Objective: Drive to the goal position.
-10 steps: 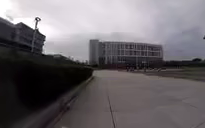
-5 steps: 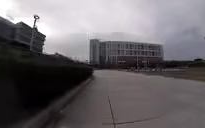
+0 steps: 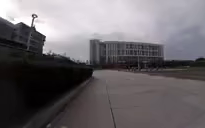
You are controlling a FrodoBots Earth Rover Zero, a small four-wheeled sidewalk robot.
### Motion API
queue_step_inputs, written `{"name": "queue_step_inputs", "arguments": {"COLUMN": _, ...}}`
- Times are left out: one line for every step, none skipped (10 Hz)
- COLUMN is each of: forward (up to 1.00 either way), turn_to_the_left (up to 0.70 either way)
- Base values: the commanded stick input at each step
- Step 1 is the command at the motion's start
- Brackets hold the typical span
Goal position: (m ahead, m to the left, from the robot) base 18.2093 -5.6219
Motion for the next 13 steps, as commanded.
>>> {"name": "queue_step_inputs", "arguments": {"forward": 0.70, "turn_to_the_left": 0.00}}
{"name": "queue_step_inputs", "arguments": {"forward": 0.70, "turn_to_the_left": 0.00}}
{"name": "queue_step_inputs", "arguments": {"forward": 0.70, "turn_to_the_left": 0.00}}
{"name": "queue_step_inputs", "arguments": {"forward": 0.70, "turn_to_the_left": 0.00}}
{"name": "queue_step_inputs", "arguments": {"forward": 0.70, "turn_to_the_left": 0.00}}
{"name": "queue_step_inputs", "arguments": {"forward": 0.70, "turn_to_the_left": 0.00}}
{"name": "queue_step_inputs", "arguments": {"forward": 0.70, "turn_to_the_left": 0.00}}
{"name": "queue_step_inputs", "arguments": {"forward": 0.70, "turn_to_the_left": 0.00}}
{"name": "queue_step_inputs", "arguments": {"forward": 0.70, "turn_to_the_left": 0.00}}
{"name": "queue_step_inputs", "arguments": {"forward": 0.70, "turn_to_the_left": 0.00}}
{"name": "queue_step_inputs", "arguments": {"forward": 0.70, "turn_to_the_left": 0.00}}
{"name": "queue_step_inputs", "arguments": {"forward": 0.70, "turn_to_the_left": 0.00}}
{"name": "queue_step_inputs", "arguments": {"forward": 0.70, "turn_to_the_left": 0.00}}
